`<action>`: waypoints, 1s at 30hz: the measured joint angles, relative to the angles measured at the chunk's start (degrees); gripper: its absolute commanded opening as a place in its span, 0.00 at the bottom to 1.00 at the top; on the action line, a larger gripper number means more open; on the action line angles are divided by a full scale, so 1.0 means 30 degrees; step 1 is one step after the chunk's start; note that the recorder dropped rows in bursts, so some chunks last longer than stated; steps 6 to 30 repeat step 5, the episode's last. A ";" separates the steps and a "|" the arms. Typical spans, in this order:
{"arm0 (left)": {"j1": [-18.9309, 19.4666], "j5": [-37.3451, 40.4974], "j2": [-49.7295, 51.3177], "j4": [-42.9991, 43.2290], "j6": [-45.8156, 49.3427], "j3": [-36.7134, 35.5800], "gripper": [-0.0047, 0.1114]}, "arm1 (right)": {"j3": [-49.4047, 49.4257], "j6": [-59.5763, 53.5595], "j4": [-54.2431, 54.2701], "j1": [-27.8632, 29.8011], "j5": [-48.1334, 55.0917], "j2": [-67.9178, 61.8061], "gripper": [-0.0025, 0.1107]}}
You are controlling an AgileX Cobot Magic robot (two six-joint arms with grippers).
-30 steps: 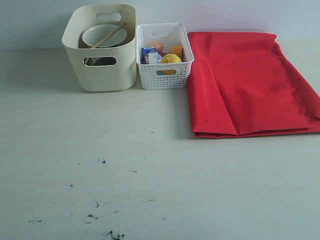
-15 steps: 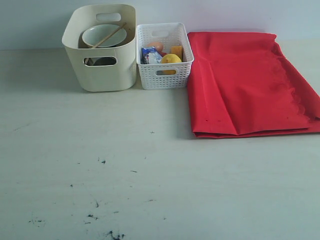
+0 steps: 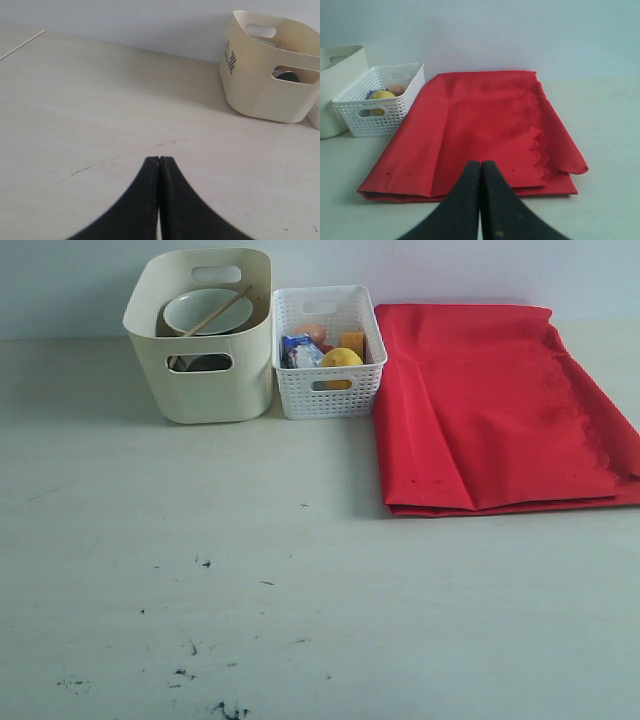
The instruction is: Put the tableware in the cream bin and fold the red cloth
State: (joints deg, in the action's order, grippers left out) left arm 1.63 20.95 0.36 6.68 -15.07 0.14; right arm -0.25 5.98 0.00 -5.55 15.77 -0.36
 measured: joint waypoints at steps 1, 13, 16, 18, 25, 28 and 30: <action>0.0000 0.0000 0.0000 0.0000 0.0000 0.0000 0.04 | 0.0000 0.0000 0.0000 0.0000 0.0000 0.0000 0.02; 0.0000 0.0000 0.0000 0.0000 0.0000 0.0000 0.04 | 0.0000 0.0000 0.0000 0.0000 0.0000 0.0000 0.02; 0.0000 0.0000 0.0000 0.0000 0.0000 0.0000 0.04 | 0.0000 0.0000 0.0000 0.0000 0.0000 0.0000 0.02; 0.0000 0.0000 0.0000 0.0000 0.0000 0.0000 0.04 | 0.0000 0.0000 0.0000 0.0000 0.0000 0.0000 0.02; 0.0000 0.0000 0.0000 0.0000 0.0000 0.0000 0.04 | 0.0000 0.0000 0.0000 0.0000 0.0000 0.0000 0.02; 0.0000 0.0000 0.0000 0.0000 0.0000 0.0000 0.04 | 0.0000 0.0000 0.0000 0.0000 0.0000 0.0000 0.02; 0.0000 0.0000 0.0000 0.0000 0.0000 0.0000 0.04 | 0.0000 0.0000 0.0000 0.0000 0.0000 0.0000 0.02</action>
